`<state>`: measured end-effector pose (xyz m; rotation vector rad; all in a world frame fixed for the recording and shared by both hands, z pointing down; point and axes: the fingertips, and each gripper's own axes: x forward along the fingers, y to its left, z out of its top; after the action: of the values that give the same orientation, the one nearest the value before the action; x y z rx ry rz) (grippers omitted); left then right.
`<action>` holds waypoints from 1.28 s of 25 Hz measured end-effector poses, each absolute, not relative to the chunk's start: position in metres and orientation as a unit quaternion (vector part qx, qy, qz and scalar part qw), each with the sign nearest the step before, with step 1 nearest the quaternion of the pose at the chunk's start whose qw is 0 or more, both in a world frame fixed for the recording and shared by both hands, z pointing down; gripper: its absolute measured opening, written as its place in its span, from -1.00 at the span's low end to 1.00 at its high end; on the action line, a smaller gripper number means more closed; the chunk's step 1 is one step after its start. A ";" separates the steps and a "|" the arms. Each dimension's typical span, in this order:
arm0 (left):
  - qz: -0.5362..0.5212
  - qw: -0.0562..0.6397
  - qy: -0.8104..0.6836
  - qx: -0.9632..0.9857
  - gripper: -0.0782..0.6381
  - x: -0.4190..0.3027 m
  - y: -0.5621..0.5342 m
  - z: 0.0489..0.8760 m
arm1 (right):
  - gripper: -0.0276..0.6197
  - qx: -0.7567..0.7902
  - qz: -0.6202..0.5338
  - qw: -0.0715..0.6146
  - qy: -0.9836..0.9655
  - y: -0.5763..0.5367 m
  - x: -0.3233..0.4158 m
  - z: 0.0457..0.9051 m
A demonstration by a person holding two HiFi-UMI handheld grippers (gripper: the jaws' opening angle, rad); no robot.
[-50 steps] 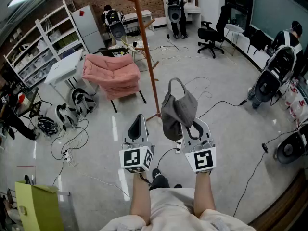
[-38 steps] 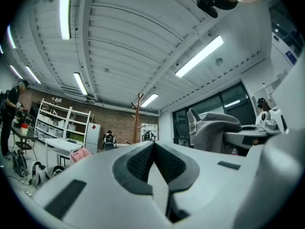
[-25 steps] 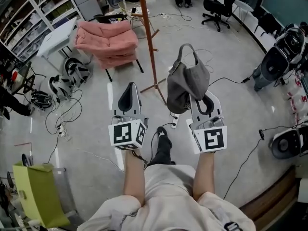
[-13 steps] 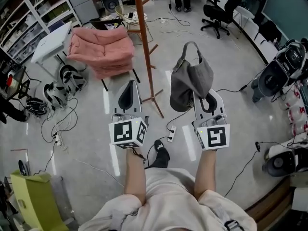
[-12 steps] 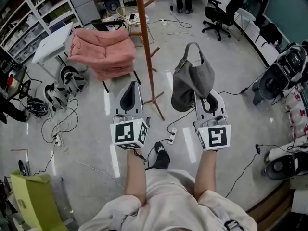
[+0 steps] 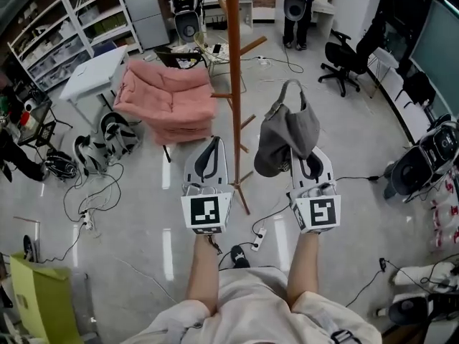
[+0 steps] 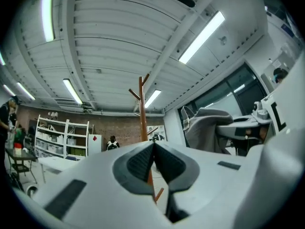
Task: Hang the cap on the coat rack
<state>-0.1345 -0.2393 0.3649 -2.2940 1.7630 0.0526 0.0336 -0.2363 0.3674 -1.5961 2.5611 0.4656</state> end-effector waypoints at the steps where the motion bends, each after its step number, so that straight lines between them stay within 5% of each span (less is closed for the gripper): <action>1: 0.014 0.125 0.605 -0.786 -0.76 -0.132 -0.242 0.366 | -0.82 -0.521 0.147 0.050 0.839 -0.241 0.034 0.369; 9: 0.000 0.106 0.619 -0.779 -0.76 -0.134 -0.273 0.380 | -0.82 -0.488 0.095 0.087 0.863 -0.282 0.029 0.376; 18: 0.040 0.093 0.677 -0.729 -0.76 -0.130 -0.323 0.346 | -0.82 -0.404 0.152 0.053 0.901 -0.322 0.013 0.336; 24: 0.051 0.081 0.655 -0.749 -0.76 -0.113 -0.335 0.336 | -0.82 -0.349 0.205 0.097 0.909 -0.325 -0.008 0.299; 32: 0.026 0.144 0.654 -0.742 -0.76 -0.108 -0.350 0.284 | -0.82 -0.317 0.260 0.115 0.905 -0.338 -0.031 0.246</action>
<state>-0.1076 -0.3495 0.2836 -2.1379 1.8858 0.0763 -0.0314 -0.3382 0.2459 -0.9282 2.6526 0.7611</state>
